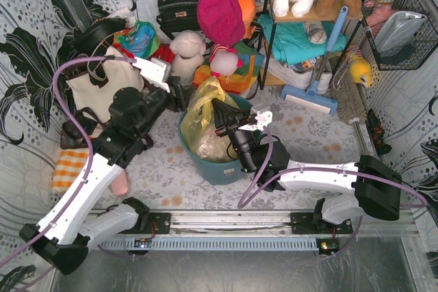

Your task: Tie the trash bag

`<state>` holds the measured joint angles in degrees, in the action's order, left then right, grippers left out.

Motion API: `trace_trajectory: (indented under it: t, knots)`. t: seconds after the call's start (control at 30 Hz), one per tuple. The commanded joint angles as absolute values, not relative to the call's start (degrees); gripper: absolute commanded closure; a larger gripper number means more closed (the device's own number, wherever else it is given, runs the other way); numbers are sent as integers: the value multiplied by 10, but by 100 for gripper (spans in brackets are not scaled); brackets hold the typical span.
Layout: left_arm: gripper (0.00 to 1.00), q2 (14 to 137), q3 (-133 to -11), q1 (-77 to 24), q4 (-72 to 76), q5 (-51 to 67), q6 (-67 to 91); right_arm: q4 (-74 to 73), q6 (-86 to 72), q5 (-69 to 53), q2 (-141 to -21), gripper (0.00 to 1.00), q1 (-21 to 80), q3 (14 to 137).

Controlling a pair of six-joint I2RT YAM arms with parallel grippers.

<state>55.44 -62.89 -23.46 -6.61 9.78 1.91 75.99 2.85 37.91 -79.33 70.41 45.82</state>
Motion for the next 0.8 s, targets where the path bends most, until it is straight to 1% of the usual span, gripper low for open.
trace_trajectory:
  t: [0.0,0.07,0.23,0.5,0.6,0.77]
  knots:
    - [36,556,-607,-160,32,327,96,737,19,369,-767,100,701,451]
    - [36,564,-590,-138,71,391,118,723,13,361,-762,100,701,451]
    - [36,595,-580,-117,126,491,149,687,-6,339,-746,100,701,446]
    - [37,654,-591,-117,160,535,160,633,-26,301,-735,100,701,449]
    - [43,667,-592,-116,172,547,169,622,-32,293,-735,100,701,452]
    - [63,666,-586,-116,180,551,177,610,-40,281,-746,100,701,460]
